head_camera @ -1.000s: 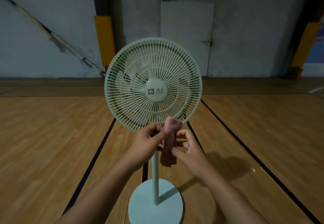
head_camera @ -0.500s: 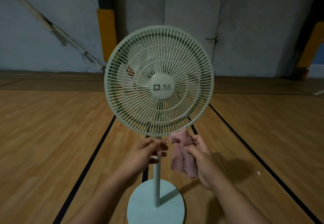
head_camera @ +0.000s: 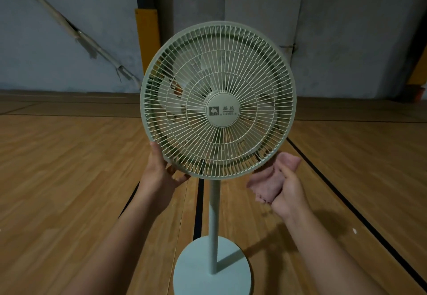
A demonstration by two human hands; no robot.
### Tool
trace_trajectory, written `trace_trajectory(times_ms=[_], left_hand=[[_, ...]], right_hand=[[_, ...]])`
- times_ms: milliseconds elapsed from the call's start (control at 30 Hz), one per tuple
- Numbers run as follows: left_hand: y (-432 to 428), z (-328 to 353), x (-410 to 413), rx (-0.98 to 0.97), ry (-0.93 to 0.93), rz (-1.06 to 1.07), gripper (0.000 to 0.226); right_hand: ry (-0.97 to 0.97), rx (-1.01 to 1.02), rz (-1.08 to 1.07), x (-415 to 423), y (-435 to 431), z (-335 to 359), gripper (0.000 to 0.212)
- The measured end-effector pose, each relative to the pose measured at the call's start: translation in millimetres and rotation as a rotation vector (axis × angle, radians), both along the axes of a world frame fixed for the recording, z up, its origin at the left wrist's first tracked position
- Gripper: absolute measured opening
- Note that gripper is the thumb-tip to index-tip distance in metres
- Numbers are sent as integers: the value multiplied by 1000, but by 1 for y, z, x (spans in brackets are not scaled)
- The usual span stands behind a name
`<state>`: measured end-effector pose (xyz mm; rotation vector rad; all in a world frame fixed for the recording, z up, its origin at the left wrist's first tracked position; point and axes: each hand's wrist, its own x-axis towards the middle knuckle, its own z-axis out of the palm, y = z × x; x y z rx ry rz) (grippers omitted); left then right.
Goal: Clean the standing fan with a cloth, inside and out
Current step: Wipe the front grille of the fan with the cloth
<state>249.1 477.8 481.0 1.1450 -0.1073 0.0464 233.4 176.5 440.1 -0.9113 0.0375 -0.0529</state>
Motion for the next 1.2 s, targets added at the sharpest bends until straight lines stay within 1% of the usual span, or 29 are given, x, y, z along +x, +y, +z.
trace_trajectory(times_ms=[67, 133, 300, 333, 400, 433, 500, 567, 700, 833, 933, 1033, 1133, 1167, 1200], left_hand=[[-2, 2, 4, 6, -50, -20, 70], [-4, 0, 9, -33, -48, -28, 65], [1, -7, 18, -55, -45, -71, 63], [2, -9, 19, -59, -43, -78, 64], [5, -10, 18, -59, -49, -93, 63], [7, -10, 16, -61, -56, -100, 63], [7, -9, 14, -71, -67, -115, 63], [8, -7, 10, -80, -72, -122, 63], [10, -6, 0, -88, -79, -123, 63], [13, -7, -17, -88, -86, -135, 54], [15, -4, -32, -87, -94, -156, 53], [16, 2, -50, -86, -90, -170, 57], [14, 6, -69, -78, -78, -176, 60], [13, 8, -76, -70, -76, -179, 59], [12, 9, -81, -64, -74, -185, 59]], right_hand=[[-98, 73, 40, 5, 1, 4, 48], [-165, 83, 50, 8, 3, 10, 58], [-100, 41, -31, 8, 10, 13, 55], [-110, 31, -49, 8, 10, 13, 48], [-143, 4, -62, 7, 10, 13, 23], [-151, -13, -53, 5, 12, 14, 15], [-150, -23, -18, 2, 14, 15, 8], [-147, -12, -5, -1, 15, 18, 7], [-149, -16, -5, -12, 15, 21, 15], [-177, 16, -24, -28, 16, 24, 23], [-216, 37, -54, -42, 16, 27, 22], [-203, -16, -31, -59, 16, 31, 17], [-134, -23, -68, -73, 11, 34, 43], [-123, -33, -77, -80, 9, 35, 45], [-122, -42, -77, -85, 8, 36, 43]])
